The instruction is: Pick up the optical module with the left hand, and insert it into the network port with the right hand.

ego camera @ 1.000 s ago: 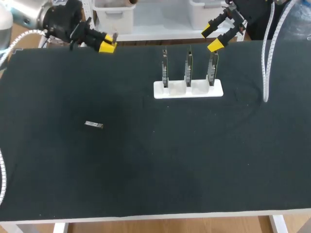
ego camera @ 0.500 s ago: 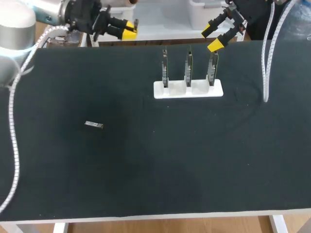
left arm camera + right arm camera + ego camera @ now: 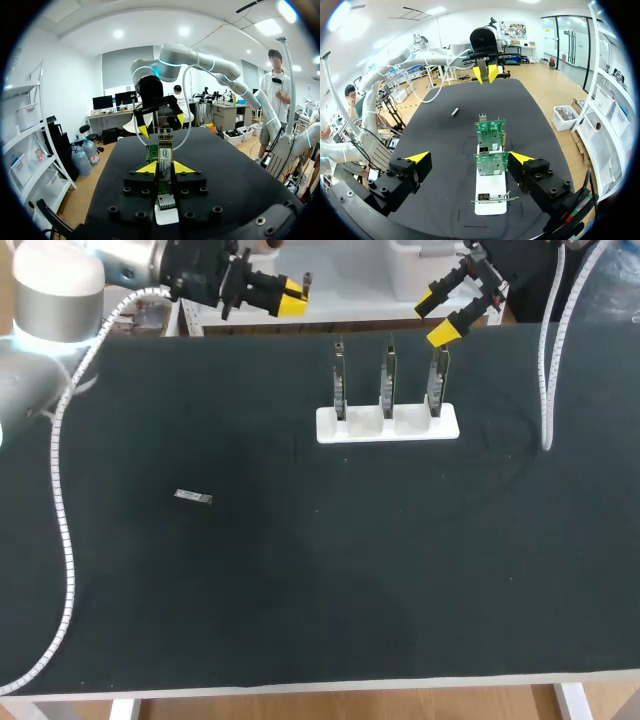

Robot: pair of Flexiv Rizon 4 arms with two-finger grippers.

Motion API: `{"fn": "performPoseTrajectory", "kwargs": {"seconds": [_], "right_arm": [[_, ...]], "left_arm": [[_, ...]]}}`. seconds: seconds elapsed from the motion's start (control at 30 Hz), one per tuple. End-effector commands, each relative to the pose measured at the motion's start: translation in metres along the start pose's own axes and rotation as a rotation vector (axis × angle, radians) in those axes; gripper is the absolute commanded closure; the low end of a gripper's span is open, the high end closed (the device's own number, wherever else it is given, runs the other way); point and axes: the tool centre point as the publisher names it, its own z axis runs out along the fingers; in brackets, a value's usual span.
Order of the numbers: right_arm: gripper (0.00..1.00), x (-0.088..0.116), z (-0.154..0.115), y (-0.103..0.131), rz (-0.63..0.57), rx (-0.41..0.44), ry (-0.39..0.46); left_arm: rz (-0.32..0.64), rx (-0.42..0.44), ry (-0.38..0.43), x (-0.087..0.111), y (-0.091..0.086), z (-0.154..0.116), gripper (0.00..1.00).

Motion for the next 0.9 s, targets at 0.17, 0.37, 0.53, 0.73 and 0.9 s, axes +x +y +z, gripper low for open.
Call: {"fn": "performPoseTrajectory", "kwargs": {"seconds": [0.17,0.37,0.53,0.73,0.9], "right_arm": [[0.0,-0.002,-0.002,-0.008,0.002,-0.284,0.003],[0.0,-0.002,-0.002,-0.008,0.002,-0.284,0.003],[0.0,-0.002,-0.002,-0.008,0.002,-0.284,0.003],[0.0,-0.002,-0.002,-0.008,0.002,-0.284,0.003],[0.0,-0.002,-0.002,-0.008,0.002,-0.284,0.003]], "left_arm": [[-0.004,0.035,0.015,0.0,0.008,-0.005,1.0],[-0.004,0.035,0.015,0.0,0.008,-0.005,1.0],[0.002,-0.016,0.029,-0.002,0.008,-0.009,1.0],[0.014,-0.129,-0.04,-0.019,0.017,0.008,1.0],[0.002,-0.164,-0.096,-0.023,0.021,0.019,1.0]]}}
